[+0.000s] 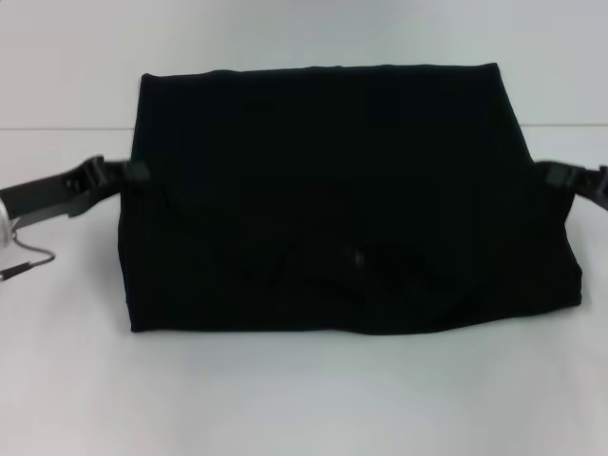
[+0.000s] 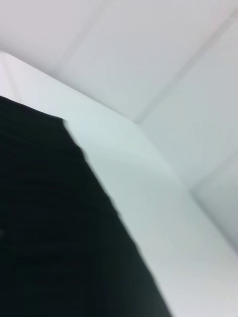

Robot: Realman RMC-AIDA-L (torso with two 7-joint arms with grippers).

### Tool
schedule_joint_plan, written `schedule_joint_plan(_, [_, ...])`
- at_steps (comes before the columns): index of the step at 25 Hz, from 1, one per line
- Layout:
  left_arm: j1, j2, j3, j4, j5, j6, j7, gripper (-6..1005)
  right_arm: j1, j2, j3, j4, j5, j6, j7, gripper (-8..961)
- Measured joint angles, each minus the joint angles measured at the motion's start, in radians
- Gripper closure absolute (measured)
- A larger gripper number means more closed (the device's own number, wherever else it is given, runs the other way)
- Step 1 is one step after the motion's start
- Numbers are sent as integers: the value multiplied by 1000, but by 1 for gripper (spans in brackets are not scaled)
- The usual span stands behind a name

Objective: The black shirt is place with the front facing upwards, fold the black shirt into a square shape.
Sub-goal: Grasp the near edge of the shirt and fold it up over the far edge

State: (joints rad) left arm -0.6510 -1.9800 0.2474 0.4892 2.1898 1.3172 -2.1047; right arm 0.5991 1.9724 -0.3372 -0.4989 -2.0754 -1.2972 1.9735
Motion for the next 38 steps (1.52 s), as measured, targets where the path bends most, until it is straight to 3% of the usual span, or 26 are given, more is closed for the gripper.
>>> schedule_joint_plan(4, [5, -38, -1, -14, -123, -107, 83, 917, 0, 50, 0, 4, 114, 122, -105, 934])
schedule_joint_plan(8, [5, -58, -1, -23, -218, -167, 146, 915, -5, 80, 1, 11, 233, 184, -204, 933])
schedule_joint_plan(12, [-1, -67, 2, -50, -273, -230, 201, 913, 4, 83, -7, 48, 301, 247, -265, 933])
schedule_joint_plan(25, [-76, -109, 6, -82, -308, -441, 351, 905, 84, 99, -35, 98, 306, 481, -392, 879])
schedule_joint_plan(35, [-105, -177, 5, -90, -340, -625, 447, 899, 124, 118, -39, 146, 308, 618, -519, 834])
schedule_joint_plan(38, [-103, -183, 5, -104, -378, -626, 523, 898, 127, 119, -54, 152, 308, 636, -538, 820])
